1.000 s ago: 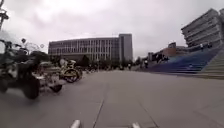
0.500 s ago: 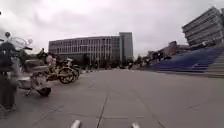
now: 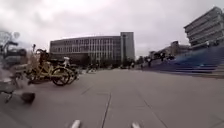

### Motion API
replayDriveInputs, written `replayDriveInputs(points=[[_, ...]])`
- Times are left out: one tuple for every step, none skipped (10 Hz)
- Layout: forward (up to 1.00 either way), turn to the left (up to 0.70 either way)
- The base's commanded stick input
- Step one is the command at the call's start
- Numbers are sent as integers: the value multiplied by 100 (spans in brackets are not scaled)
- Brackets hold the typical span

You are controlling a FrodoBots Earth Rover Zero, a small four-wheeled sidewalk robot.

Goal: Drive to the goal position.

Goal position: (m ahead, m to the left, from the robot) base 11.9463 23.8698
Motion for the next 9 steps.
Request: replayDriveInputs(points=[[100, 0], [100, 0], [100, 0], [100, 0], [100, 0], [100, 0], [100, 0], [100, 0], [100, 0]])
